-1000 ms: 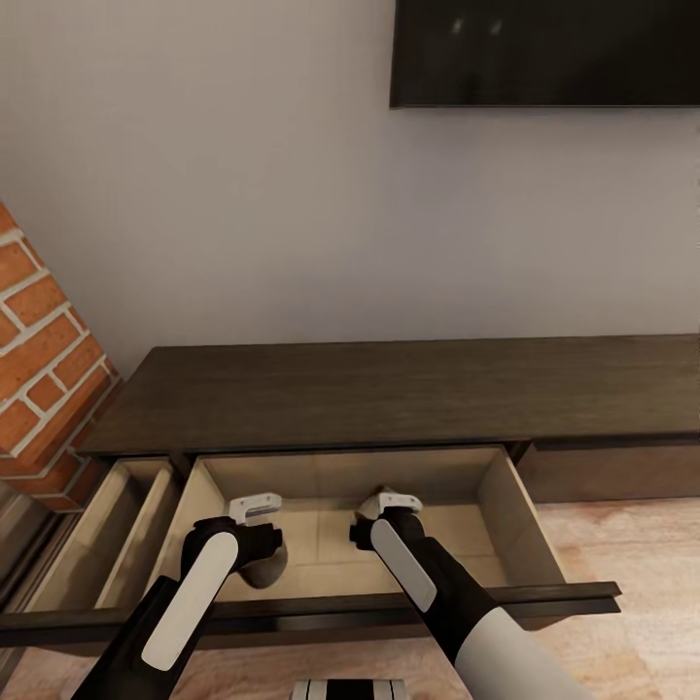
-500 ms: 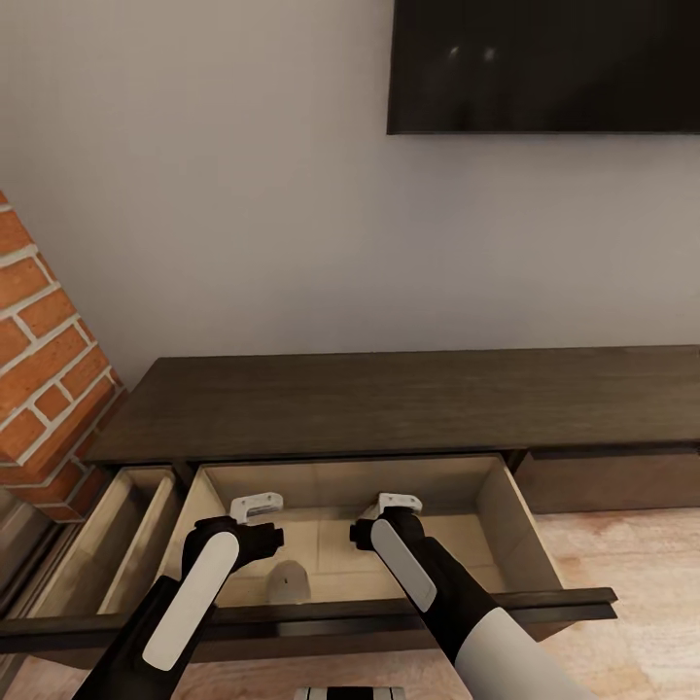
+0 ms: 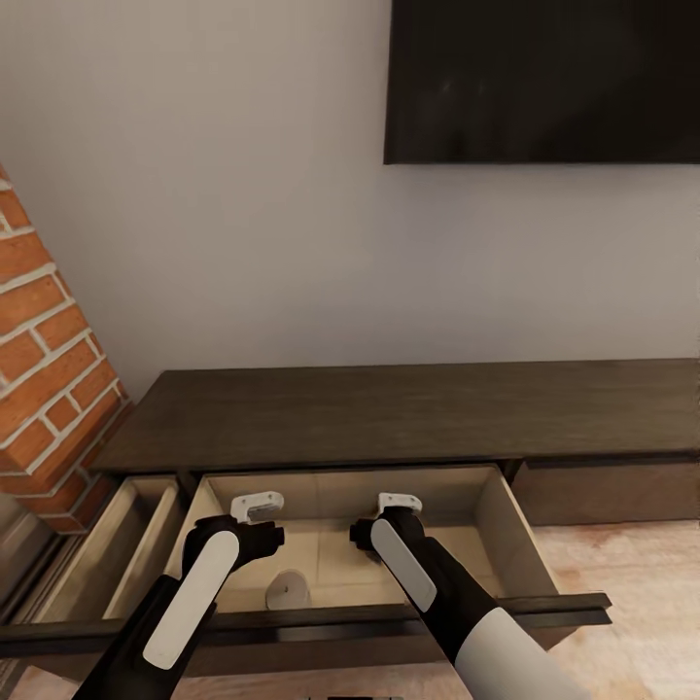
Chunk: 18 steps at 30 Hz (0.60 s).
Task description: Place each of the two pumpkins and all three candles from the living room inside a cabinet in the living room (use any cabinet), then make sure every cabinet is closed, and position the cauldron so it is next to a table in the living room.
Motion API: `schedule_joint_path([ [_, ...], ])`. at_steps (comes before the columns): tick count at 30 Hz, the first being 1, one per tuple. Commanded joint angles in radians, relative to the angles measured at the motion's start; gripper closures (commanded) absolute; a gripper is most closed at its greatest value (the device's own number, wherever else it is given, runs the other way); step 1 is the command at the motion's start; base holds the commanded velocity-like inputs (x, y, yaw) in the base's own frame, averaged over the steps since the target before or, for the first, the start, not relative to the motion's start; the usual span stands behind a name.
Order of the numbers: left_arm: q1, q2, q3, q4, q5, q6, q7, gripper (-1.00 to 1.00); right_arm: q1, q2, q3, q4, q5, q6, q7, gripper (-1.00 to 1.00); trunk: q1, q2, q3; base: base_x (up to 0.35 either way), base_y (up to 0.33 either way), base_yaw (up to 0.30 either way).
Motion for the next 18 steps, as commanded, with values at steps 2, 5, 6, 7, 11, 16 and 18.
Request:
schedule_joint_path([
  [2, -0.001, 0.001, -0.002, -0.001, 0.009, 0.002, 0.01, -1.0, -0.001, 0.0, 0.002, -0.004, -0.009, 0.0, -0.01, -1.0, -0.001, 0.0, 0.007, -0.216, 0.0, 0.0],
  [5, -0.001, 0.001, 0.002, -0.001, 0.009, 0.002, 0.011, -1.0, -0.001, -0.001, 0.002, -0.012, -0.008, -0.002, -0.006, -1.0, -0.003, 0.001, 0.019, -0.089, 0.0, 0.0],
  [6, -0.001, 0.001, 0.007, -0.001, 0.009, 0.002, 0.012, -1.0, -0.001, -0.001, 0.003, -0.014, -0.008, -0.002, 0.001, -1.0, -0.003, 0.001, 0.022, -0.034, 0.0, 0.0],
  [7, -0.001, 0.001, 0.01, -0.001, 0.01, 0.002, 0.012, -1.0, -0.001, -0.002, 0.003, -0.015, -0.008, -0.003, 0.006, -1.0, -0.004, 0.001, 0.026, -0.027, 0.0, 0.0],
  [11, -0.001, 0.001, 0.024, -0.001, 0.011, 0.002, 0.01, -1.0, -0.001, -0.002, 0.004, -0.015, -0.005, -0.002, 0.049, -1.0, -0.005, 0.002, 0.042, -0.009, 0.0, 0.0],
  [16, -0.001, 0.001, 0.026, -0.001, 0.012, 0.002, 0.009, -1.0, -0.001, -0.003, 0.003, -0.015, -0.004, -0.003, 0.057, -1.0, -0.008, 0.003, 0.061, -0.061, 0.011, 0.0],
  [18, -0.001, 0.001, 0.026, -0.001, 0.012, 0.003, 0.009, -1.0, -0.001, -0.003, 0.003, -0.016, -0.004, -0.007, 0.058, -1.0, -0.009, 0.004, 0.069, -0.238, 0.06, 0.0],
])
